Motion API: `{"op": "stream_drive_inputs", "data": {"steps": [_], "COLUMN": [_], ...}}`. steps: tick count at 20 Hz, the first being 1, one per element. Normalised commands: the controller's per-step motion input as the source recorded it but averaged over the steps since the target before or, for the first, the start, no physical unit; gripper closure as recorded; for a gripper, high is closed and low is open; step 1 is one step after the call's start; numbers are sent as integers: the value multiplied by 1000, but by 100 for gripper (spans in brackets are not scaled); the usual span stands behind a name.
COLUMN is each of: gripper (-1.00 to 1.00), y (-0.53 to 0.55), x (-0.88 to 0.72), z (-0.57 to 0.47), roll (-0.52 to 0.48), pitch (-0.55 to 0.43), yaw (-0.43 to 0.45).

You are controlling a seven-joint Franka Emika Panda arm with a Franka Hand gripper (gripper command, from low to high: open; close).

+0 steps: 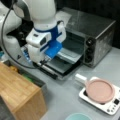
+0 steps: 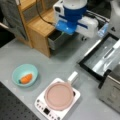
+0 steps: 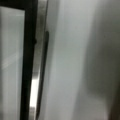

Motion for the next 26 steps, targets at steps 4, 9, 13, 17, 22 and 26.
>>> {"op": "stream_drive_inputs", "data": {"steps": [4, 9, 13, 17, 22, 26], "gripper": [-100, -100, -100, -100, -100, -100], "y": [-478, -298, -226, -265, -223, -274], "x": [469, 481, 660, 755, 618, 328], "z": [-49, 126, 139, -29, -140, -138], "roll": [-69, -122, -195, -46, -42, 21], "pitch": [56, 163, 184, 145, 118, 113], "yaw": [102, 97, 143, 186, 175, 198]}}
